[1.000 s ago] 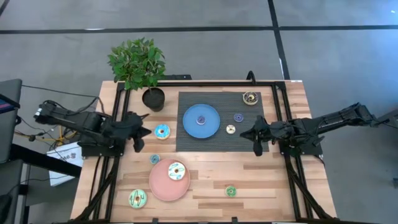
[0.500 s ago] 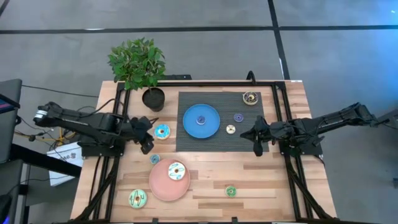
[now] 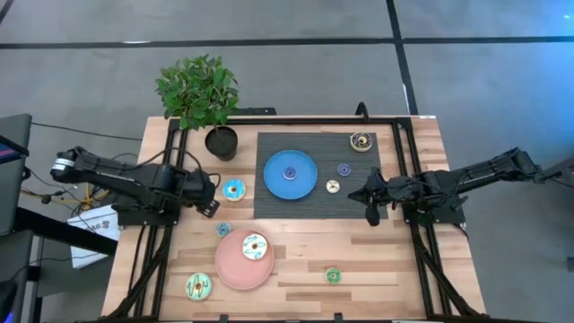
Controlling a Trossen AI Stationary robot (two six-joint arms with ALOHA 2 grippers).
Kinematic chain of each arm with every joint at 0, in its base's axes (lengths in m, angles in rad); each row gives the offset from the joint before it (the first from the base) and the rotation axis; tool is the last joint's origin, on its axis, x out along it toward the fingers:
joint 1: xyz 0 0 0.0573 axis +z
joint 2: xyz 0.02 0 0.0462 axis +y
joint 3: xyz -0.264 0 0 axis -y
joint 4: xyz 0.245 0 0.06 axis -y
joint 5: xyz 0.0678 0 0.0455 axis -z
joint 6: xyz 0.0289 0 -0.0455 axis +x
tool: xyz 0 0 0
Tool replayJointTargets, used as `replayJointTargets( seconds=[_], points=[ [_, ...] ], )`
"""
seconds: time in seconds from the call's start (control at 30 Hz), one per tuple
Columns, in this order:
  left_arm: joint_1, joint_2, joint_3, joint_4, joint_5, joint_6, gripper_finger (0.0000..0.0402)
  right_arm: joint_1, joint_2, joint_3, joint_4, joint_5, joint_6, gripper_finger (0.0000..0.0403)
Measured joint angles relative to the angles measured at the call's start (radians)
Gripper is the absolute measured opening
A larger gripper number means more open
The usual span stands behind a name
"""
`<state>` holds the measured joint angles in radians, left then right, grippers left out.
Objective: Pick & Place donuts
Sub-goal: Put the large light blue donut on the light orange plate
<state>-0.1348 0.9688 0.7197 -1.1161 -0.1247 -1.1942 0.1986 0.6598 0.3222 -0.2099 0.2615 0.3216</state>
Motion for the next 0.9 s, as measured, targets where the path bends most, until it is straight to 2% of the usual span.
replayJointTargets(
  seconds=[0.23, 0.37, 0.7, 0.9],
  points=[
    [-0.132, 0.029, 0.001, 0.004, 0.015, -0.207, 0.0143, -0.001, 0.000, 0.000, 0.000, 0.000, -0.016, 0.0000],
    [-0.248, 0.117, 0.029, 0.016, 0.017, -0.312, 0.0129, -0.001, 0.000, 0.000, -0.002, 0.000, -0.035, 0.0000],
    [-0.505, 0.317, 0.232, -0.026, 0.032, -0.436, 0.0122, -0.005, 0.000, 0.000, -0.007, 0.000, -0.043, 0.0000],
    [-0.628, 0.355, 0.290, -0.033, -0.046, -0.532, 0.0122, -0.005, 0.000, 0.000, -0.015, 0.000, -0.059, 0.0000]
  ],
)
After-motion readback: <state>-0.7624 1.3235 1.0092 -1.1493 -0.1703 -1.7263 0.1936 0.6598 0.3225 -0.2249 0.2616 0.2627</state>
